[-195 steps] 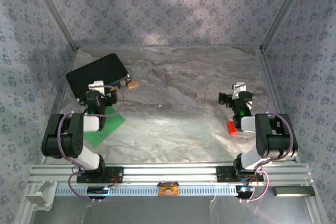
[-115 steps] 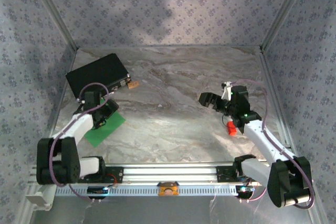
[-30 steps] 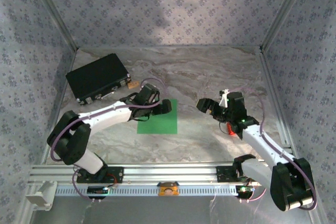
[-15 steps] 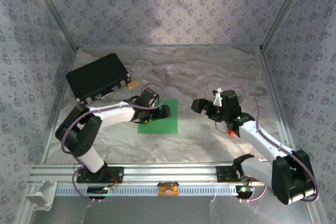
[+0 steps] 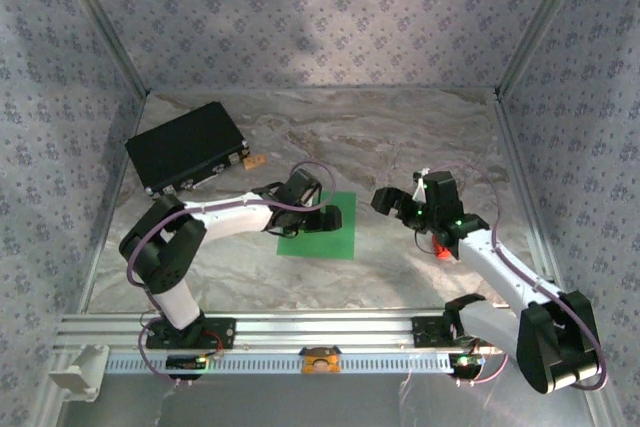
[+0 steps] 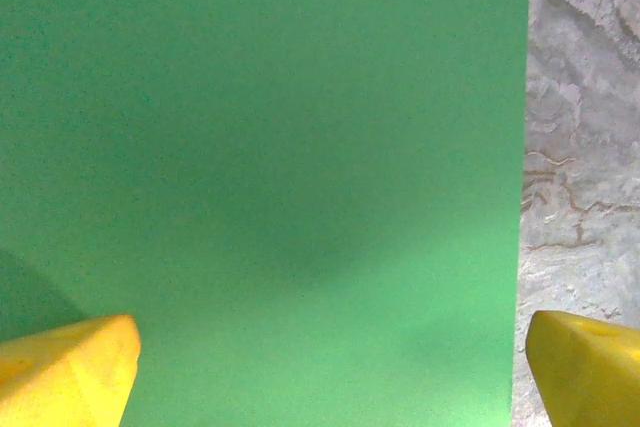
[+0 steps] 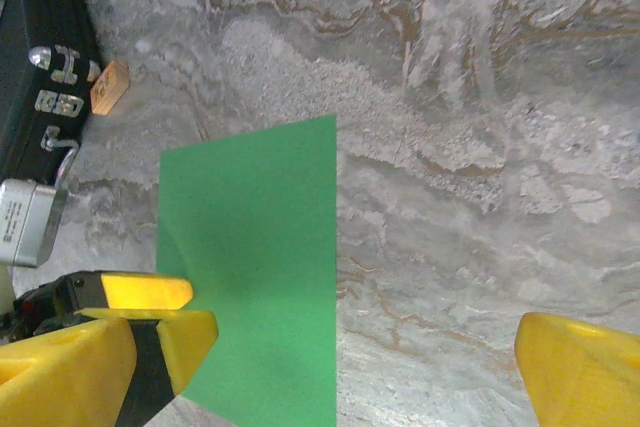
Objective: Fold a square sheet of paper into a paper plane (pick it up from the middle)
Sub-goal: Move the square sheet of paper to the center of the table, then first fold the square sheet of paper in half at the center of the table.
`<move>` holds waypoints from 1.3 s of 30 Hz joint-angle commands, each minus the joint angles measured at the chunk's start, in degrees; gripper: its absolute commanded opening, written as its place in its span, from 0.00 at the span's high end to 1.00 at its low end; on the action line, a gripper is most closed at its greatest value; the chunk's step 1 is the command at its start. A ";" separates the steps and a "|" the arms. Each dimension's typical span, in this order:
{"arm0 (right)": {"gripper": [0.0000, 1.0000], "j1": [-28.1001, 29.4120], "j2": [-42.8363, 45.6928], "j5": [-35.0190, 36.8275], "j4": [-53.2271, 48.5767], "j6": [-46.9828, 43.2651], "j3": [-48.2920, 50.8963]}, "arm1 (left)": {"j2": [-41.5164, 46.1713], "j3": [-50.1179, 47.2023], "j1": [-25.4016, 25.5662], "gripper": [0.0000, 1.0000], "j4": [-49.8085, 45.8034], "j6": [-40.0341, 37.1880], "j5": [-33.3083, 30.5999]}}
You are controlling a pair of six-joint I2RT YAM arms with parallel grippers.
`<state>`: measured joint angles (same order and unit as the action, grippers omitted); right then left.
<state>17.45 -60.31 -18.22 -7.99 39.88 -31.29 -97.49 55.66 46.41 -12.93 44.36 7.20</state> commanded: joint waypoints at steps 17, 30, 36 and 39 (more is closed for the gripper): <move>0.01 0.88 -3.05 -0.95 -3.41 0.55 -2.75 | -9.70 20.23 -0.70 0.06 -27.47 -8.39 -3.74; 0.01 0.65 -1.49 0.65 -6.50 0.53 -2.84 | -14.44 26.06 -0.03 0.06 -34.13 -8.50 -5.11; 0.01 0.46 -0.86 0.95 -6.87 0.38 -2.50 | -16.06 27.85 0.08 0.05 -35.80 -8.59 -5.43; 0.01 0.28 -0.86 0.77 -6.94 0.38 -2.61 | -16.87 28.53 0.11 0.04 -36.35 -8.69 -5.54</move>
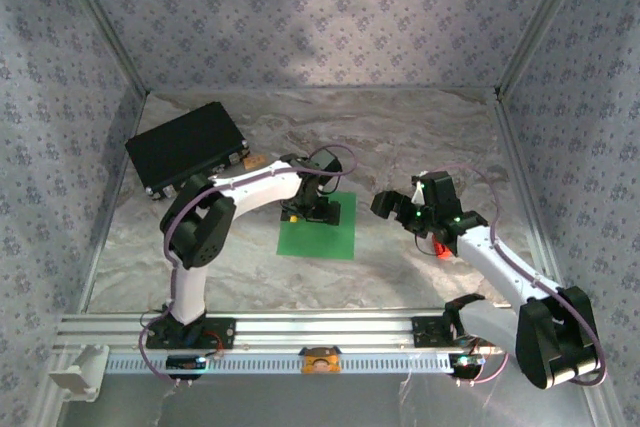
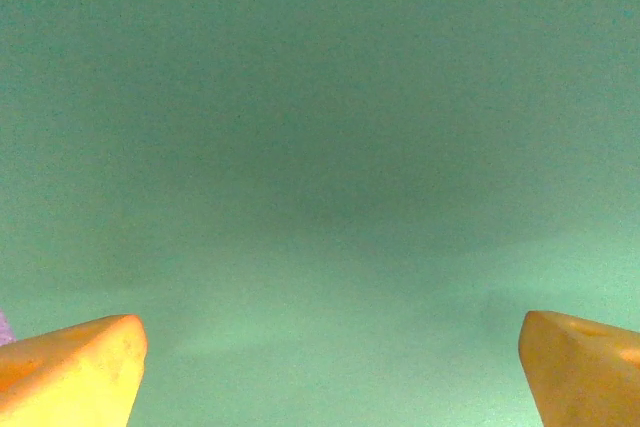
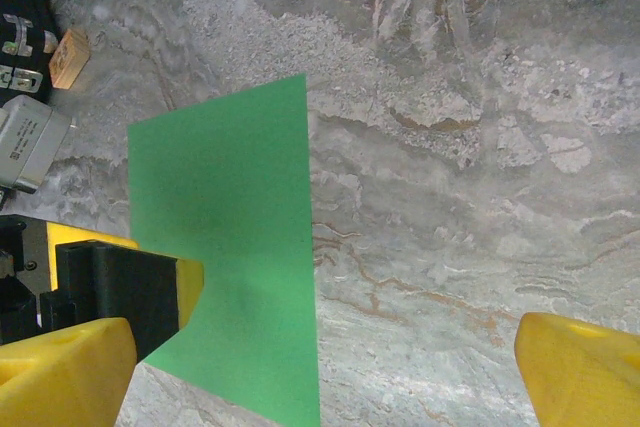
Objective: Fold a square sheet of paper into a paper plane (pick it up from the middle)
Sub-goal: First fold the square sheet of paper in half at the center of the table.
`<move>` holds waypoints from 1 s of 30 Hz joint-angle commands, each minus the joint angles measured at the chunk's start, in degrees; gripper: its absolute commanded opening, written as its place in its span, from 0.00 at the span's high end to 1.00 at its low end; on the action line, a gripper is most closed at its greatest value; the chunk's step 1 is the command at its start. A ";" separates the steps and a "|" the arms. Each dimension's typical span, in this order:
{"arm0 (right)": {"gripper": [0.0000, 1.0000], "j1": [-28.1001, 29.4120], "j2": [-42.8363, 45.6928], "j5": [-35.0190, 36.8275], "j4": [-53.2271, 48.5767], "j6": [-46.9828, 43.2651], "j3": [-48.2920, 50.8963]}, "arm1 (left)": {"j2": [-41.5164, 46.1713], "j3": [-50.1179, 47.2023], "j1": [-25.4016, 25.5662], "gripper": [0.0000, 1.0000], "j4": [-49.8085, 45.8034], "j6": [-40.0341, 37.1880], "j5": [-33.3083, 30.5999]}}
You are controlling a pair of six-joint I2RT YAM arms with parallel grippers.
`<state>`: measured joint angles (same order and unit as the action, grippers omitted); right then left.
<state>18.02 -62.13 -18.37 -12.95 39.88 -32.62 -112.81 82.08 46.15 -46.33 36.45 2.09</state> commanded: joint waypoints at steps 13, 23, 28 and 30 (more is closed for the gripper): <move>0.01 -0.69 1.30 1.01 -1.47 0.81 0.07 | -3.84 3.61 0.52 0.02 -4.57 -0.43 -2.09; 0.01 -1.04 1.57 -1.13 -0.22 -0.54 0.50 | -5.38 4.27 0.87 0.01 -4.91 -0.11 -2.28; 0.01 -1.16 1.57 -1.22 -0.10 -0.76 0.89 | -5.75 4.96 0.85 0.01 -5.69 0.24 -2.96; 0.01 -1.36 1.57 -1.36 -0.22 -0.85 1.00 | -5.54 5.46 0.79 0.01 -6.25 0.65 -3.14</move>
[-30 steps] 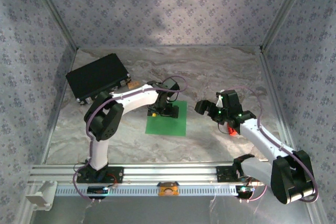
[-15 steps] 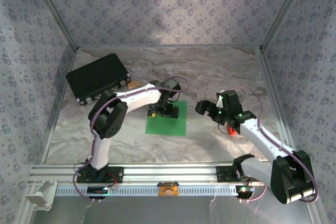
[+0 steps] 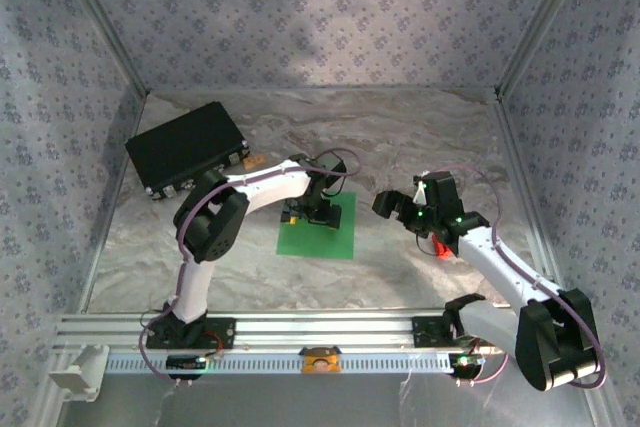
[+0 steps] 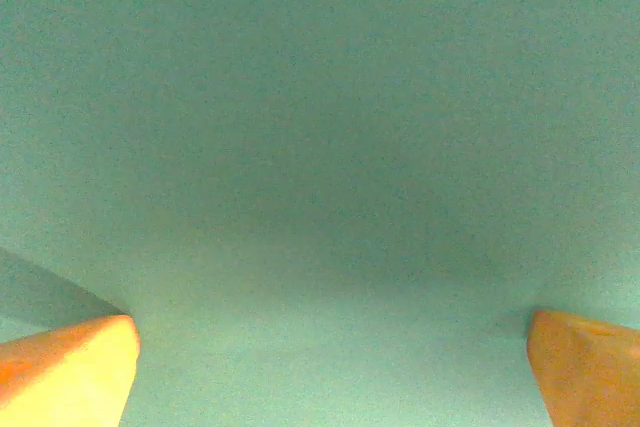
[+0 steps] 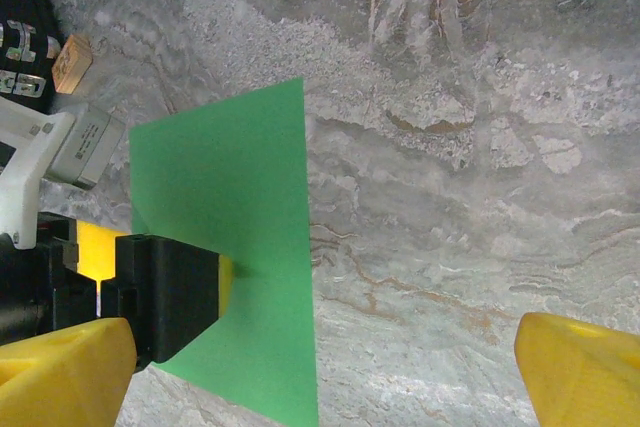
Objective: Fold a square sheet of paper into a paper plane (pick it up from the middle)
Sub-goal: First fold the square sheet of paper in half at the center of the table.
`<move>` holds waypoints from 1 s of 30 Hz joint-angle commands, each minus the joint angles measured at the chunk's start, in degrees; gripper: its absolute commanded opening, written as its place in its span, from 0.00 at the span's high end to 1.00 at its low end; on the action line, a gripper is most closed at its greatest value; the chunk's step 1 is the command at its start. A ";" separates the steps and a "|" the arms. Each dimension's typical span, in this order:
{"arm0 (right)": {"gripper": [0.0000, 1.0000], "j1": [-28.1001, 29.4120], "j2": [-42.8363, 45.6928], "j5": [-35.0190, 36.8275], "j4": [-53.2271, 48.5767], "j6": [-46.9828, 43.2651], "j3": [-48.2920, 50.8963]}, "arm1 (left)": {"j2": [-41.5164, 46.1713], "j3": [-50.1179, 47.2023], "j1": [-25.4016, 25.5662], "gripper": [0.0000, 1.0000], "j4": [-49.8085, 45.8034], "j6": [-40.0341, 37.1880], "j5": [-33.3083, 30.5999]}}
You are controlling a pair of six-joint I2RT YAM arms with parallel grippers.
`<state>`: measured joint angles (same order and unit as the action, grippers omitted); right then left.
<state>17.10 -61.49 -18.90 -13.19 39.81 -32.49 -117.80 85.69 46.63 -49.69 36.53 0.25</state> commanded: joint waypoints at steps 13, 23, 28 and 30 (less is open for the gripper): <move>0.01 -1.02 2.21 -1.15 0.11 -0.70 1.61 | -1.23 4.51 0.46 0.00 -3.32 2.35 -0.69; 0.01 -1.15 2.69 -0.20 -1.02 -0.17 1.81 | -4.44 2.27 0.61 0.00 -1.72 3.45 -0.51; 0.01 -1.33 2.83 -0.01 -1.05 0.00 1.99 | -5.14 0.20 0.82 0.00 -0.23 4.07 -0.19; 0.01 -1.36 2.91 0.08 -1.05 0.13 1.99 | -5.38 0.00 0.94 0.00 -0.14 3.98 -0.08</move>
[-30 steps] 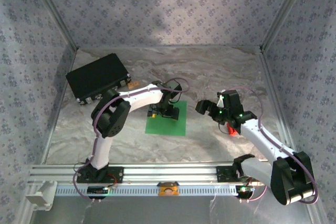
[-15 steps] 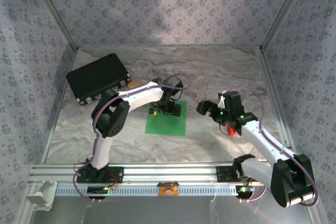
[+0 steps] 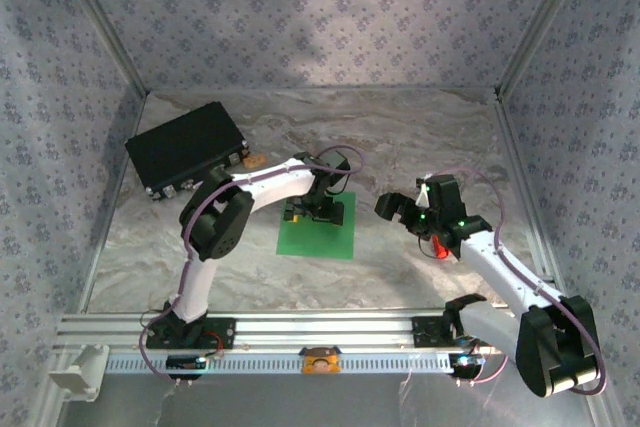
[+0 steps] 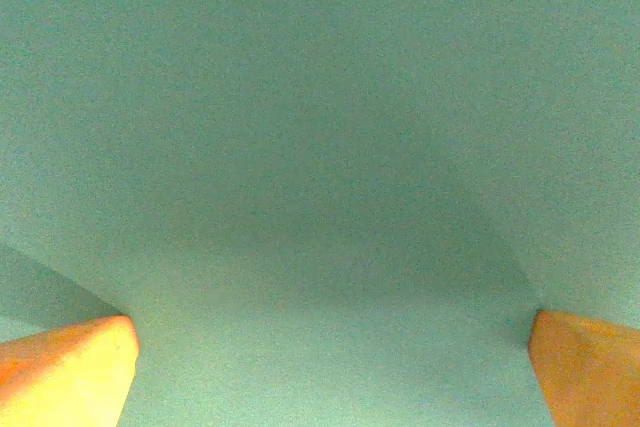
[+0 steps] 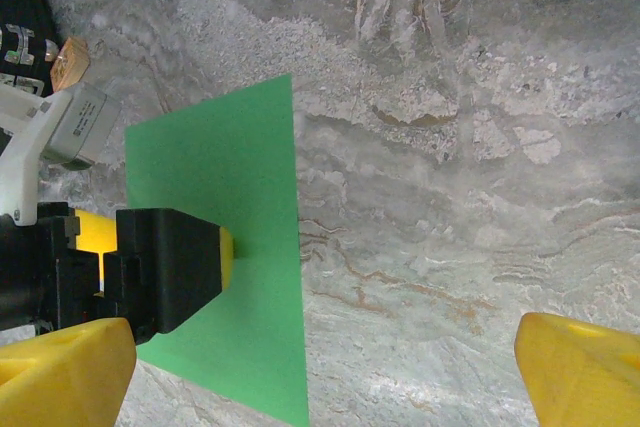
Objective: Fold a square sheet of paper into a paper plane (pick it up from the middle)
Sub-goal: First fold the square sheet of paper in half at the center of the table.
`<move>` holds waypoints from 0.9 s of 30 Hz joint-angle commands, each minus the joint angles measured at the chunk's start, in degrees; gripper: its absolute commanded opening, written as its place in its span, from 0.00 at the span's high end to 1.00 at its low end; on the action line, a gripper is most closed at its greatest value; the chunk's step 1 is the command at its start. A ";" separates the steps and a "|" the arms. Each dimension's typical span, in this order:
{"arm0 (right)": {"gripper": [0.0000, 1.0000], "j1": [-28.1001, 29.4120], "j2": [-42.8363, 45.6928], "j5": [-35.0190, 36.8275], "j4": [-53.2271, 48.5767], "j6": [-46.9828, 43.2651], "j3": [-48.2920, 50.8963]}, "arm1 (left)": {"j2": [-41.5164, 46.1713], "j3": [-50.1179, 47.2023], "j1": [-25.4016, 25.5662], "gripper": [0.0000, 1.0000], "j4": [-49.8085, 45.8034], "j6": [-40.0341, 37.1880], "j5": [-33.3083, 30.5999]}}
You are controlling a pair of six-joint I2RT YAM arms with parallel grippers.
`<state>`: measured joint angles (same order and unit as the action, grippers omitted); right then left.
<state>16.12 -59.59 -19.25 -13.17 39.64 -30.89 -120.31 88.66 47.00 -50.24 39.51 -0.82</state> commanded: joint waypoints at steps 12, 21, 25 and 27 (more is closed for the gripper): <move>0.01 -0.55 0.88 0.79 -1.42 0.62 0.23 | -3.15 -2.78 1.22 0.03 0.94 0.74 1.21; 0.01 -0.59 0.88 0.70 -1.29 0.62 0.21 | -1.39 -2.96 1.31 0.05 1.52 0.35 0.82; 0.01 -0.52 0.80 0.71 -1.29 0.49 0.12 | 0.75 -4.39 1.48 0.14 5.19 -1.95 2.55; 0.01 -0.56 0.71 0.83 -1.81 -0.03 -0.07 | 1.37 -4.72 1.43 0.20 5.74 -2.34 2.81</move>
<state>15.97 -59.55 -19.22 -13.26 39.66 -30.89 -118.54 86.08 47.75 -47.53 38.33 -1.37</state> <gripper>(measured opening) 0.990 0.825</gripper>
